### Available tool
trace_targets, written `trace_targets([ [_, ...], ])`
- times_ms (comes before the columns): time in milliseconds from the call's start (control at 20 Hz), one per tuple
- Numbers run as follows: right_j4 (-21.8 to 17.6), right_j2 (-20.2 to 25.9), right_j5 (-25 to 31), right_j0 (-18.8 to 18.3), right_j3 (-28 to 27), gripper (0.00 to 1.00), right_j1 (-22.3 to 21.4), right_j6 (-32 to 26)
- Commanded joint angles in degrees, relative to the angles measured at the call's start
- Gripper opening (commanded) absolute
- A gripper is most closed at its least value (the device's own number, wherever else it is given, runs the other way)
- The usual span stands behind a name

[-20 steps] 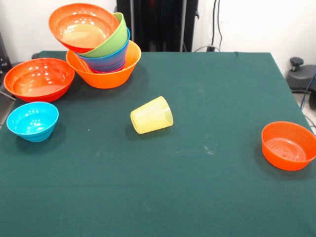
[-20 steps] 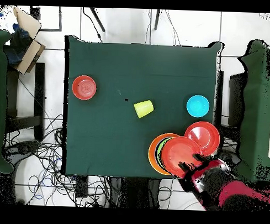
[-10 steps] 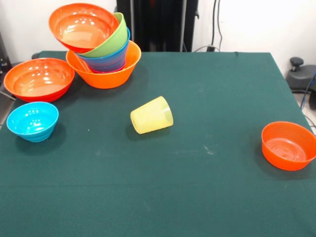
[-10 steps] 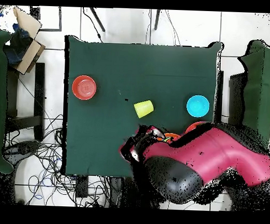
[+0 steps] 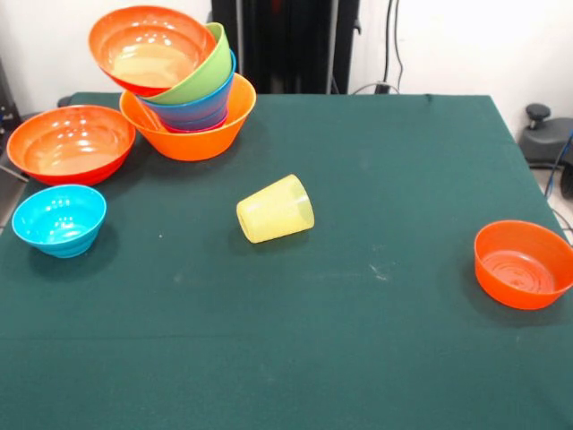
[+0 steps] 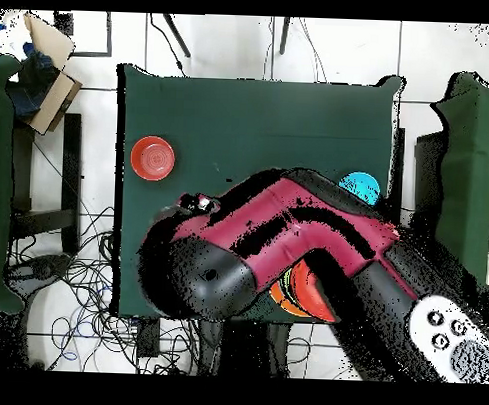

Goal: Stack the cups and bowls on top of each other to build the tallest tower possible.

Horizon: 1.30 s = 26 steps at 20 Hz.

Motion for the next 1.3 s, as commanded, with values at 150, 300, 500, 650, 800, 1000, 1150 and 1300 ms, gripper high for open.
trace_targets([
  [150,-9.72,-25.35,-1.76,18.14,-7.11,1.0,7.19,11.87],
  [300,-10.79,-29.34,-6.18,21.06,-5.01,1.0,8.61,15.81],
  [500,-11.76,-34.04,-10.11,22.45,-2.54,1.0,11.17,17.44],
  [650,-12.48,-36.31,-12.17,23.19,-2.11,1.0,12.48,17.19],
  [800,-11.91,-37.49,-12.72,24.18,-1.85,1.0,12.02,17.52],
  [1000,-11.38,-39.22,-13.55,25.07,2.23,1.0,7.37,20.03],
  [1150,-10.94,-40.19,-15.52,23.53,7.64,1.0,3.79,20.67],
  [1300,-13.13,-41.83,-18.95,21.93,11.63,1.0,2.81,20.07],
])
